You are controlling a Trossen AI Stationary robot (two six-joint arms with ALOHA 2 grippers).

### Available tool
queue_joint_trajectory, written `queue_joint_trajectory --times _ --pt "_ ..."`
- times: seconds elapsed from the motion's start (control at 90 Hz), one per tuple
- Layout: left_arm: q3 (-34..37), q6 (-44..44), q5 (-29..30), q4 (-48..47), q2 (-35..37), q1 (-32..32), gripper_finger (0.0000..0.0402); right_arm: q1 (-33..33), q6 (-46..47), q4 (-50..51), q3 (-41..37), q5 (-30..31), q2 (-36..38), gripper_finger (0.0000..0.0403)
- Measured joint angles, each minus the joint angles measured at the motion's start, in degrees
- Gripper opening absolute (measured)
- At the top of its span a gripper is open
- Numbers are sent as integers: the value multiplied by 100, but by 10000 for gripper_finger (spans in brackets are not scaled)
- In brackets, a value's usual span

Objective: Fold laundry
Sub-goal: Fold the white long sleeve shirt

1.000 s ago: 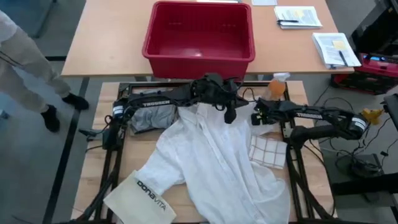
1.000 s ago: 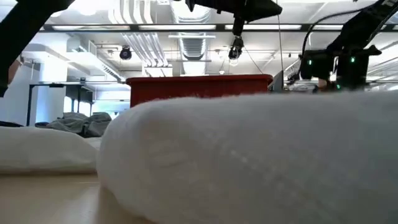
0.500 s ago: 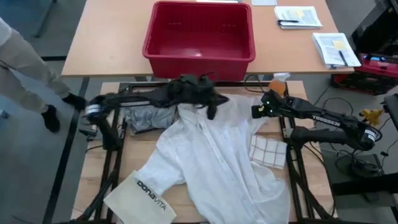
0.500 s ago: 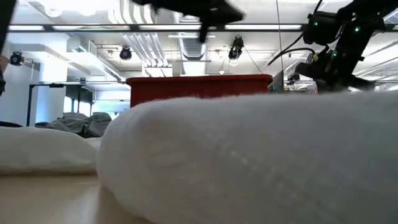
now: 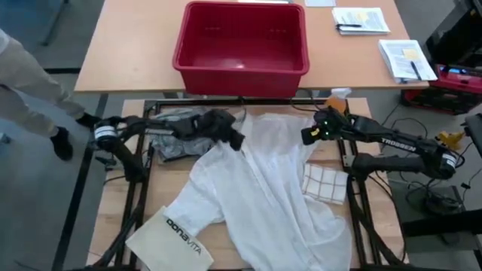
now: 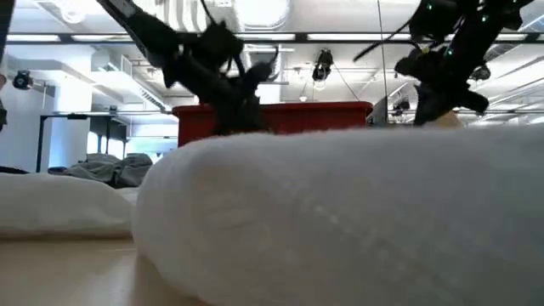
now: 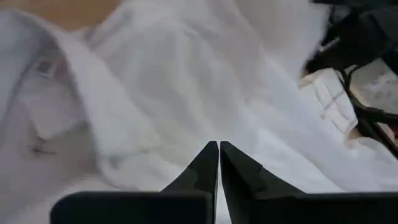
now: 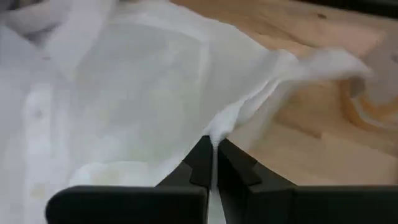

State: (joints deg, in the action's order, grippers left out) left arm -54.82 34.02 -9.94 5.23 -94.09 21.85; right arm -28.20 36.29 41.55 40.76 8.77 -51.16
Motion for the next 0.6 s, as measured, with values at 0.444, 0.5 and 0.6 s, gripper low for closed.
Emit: queue_joint_trajectory --times 0.444,0.5,0.6 --pt "-788 -1402 -908 -1522 -1006 1158 0 395 11 -34 513 183 -31 0" --pt "-1017 -1594 -874 -1815 -1091 1221 0 396 11 -28 541 184 -41 0" --pt "-1410 -1857 -819 -2159 -1354 1242 0 397 -59 -57 592 157 -39 0"
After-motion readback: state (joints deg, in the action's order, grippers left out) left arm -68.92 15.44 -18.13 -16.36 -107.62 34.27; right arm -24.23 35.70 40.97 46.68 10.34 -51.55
